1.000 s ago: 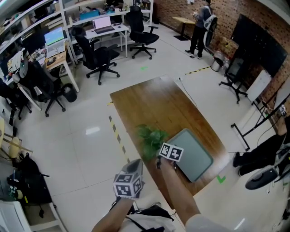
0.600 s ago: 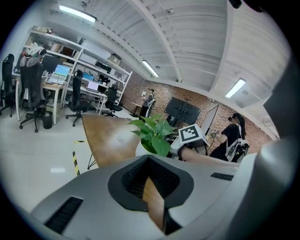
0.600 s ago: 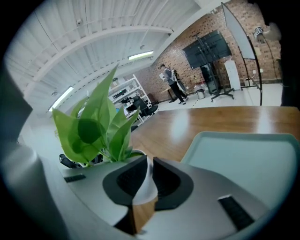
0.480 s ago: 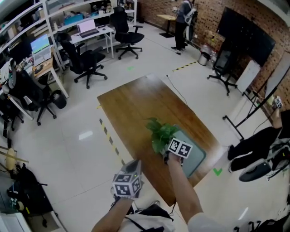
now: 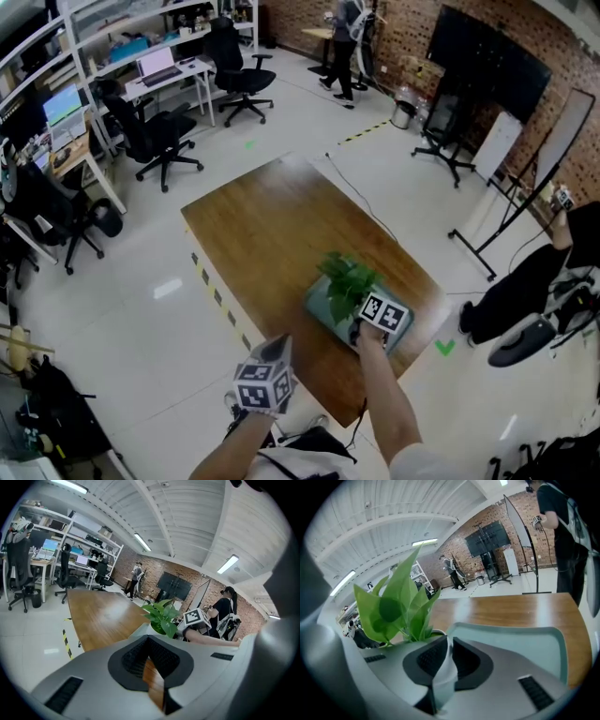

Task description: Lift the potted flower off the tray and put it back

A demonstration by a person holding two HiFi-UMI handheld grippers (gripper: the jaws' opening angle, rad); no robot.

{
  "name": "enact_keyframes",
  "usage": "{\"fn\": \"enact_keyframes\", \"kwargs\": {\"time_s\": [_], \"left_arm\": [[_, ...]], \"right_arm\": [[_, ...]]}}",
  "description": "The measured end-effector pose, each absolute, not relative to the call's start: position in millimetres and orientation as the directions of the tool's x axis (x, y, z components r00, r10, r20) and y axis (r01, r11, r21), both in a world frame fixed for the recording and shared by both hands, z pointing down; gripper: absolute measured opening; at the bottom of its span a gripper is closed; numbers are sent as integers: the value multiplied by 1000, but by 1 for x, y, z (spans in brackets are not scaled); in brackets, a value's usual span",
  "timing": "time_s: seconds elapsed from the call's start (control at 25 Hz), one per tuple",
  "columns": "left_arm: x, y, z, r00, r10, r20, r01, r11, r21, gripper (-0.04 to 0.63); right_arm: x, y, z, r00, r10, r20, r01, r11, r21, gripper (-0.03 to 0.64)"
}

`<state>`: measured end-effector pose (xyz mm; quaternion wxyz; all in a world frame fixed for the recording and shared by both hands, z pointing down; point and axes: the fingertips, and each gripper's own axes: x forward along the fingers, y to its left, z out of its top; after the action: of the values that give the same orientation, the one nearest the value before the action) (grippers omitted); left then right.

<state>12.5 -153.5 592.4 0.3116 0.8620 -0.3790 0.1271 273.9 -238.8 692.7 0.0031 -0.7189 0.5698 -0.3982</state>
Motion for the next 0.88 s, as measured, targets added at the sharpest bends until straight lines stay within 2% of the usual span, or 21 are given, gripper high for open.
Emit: {"fn": "enact_keyframes", "kwargs": {"time_s": [0.32, 0.88], "left_arm": [[21, -148, 602, 683, -550, 480, -730, -520, 443, -3], [12, -149, 603, 672, -563, 481, -741, -507, 441, -5]], "right_arm": [[294, -225, 707, 60, -815, 576, -786, -394, -476, 46], [286, -225, 718, 55, -802, 595, -775, -410, -480, 77]]}}
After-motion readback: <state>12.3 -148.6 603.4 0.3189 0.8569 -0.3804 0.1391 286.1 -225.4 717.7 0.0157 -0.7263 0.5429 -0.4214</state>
